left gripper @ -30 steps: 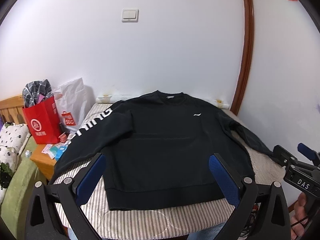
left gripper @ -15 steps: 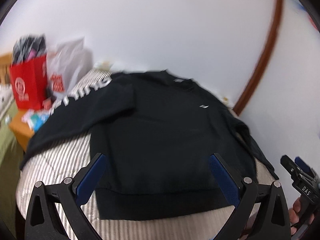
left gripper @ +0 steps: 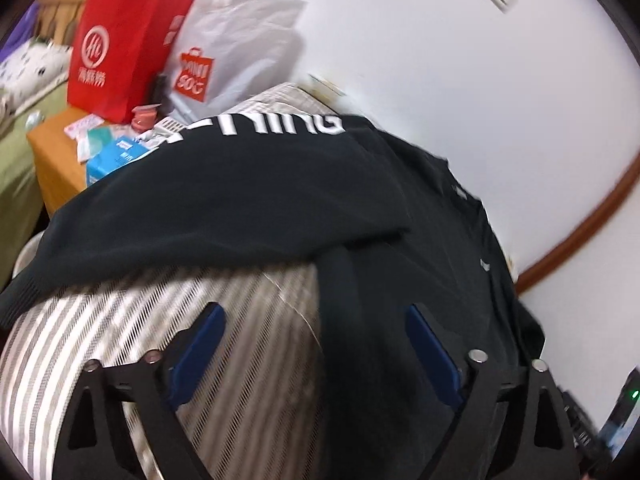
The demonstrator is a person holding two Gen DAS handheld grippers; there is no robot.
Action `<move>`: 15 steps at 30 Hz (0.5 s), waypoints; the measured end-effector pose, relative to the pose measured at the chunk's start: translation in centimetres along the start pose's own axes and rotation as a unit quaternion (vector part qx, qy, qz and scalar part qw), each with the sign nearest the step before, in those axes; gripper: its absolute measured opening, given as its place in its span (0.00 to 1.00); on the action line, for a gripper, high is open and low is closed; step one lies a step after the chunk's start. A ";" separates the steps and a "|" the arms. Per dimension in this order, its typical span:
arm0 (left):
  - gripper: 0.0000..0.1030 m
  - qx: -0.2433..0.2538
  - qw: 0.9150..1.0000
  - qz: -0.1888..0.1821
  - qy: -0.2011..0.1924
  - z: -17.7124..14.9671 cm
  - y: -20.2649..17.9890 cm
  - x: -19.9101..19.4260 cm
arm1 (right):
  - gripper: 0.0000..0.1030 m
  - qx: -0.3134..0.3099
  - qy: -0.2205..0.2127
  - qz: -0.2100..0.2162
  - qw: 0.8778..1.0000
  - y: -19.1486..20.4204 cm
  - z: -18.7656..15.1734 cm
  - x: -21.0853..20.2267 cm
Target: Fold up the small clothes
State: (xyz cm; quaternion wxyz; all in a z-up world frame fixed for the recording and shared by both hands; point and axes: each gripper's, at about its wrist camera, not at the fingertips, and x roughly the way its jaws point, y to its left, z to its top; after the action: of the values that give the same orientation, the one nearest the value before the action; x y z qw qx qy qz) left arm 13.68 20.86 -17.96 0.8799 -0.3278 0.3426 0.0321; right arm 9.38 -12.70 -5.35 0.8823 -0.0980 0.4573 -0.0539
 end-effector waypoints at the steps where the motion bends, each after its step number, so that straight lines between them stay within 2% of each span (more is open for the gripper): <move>1: 0.83 -0.007 1.000 0.003 -0.003 0.4 0.5 0.4 | 0.99 0.000 0.006 0.005 1.000 0.2 0.2 0.5; 4: 0.81 -0.026 1.000 -0.001 -0.009 1.0 1.3 1.2 | 0.99 0.000 0.018 0.021 1.000 0.9 0.8 1.9; 8: 0.71 -0.057 0.998 0.010 -0.022 2.1 2.1 2.0 | 0.99 -0.018 0.022 0.010 1.000 1.6 1.3 2.8; 11: 0.50 -0.059 0.996 0.056 -0.032 2.9 2.1 2.6 | 0.99 -0.025 0.027 0.005 0.999 1.4 1.2 3.3; 12: 0.36 -0.047 0.995 0.086 -0.033 3.2 1.9 2.9 | 0.99 -0.026 0.028 0.005 0.999 1.2 1.2 3.4; 13: 0.15 -0.040 0.993 0.108 -0.034 3.5 1.7 2.9 | 0.99 -0.025 0.029 0.005 0.999 0.9 1.2 3.6; 14: 0.11 -0.033 0.990 0.129 -0.045 3.8 1.3 2.6 | 0.99 -0.026 0.030 0.004 0.999 0.5 1.2 3.7; 15: 0.11 -0.028 0.990 0.130 -0.053 4.0 1.0 2.3 | 0.99 -0.026 0.027 0.001 0.999 -0.1 1.2 3.7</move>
State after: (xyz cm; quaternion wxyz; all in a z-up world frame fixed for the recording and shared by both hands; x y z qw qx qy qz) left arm 17.46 23.70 -17.73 0.8755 -0.3028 0.3343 0.1732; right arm 12.53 -13.33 -7.60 0.8667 -0.1189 0.4825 -0.0434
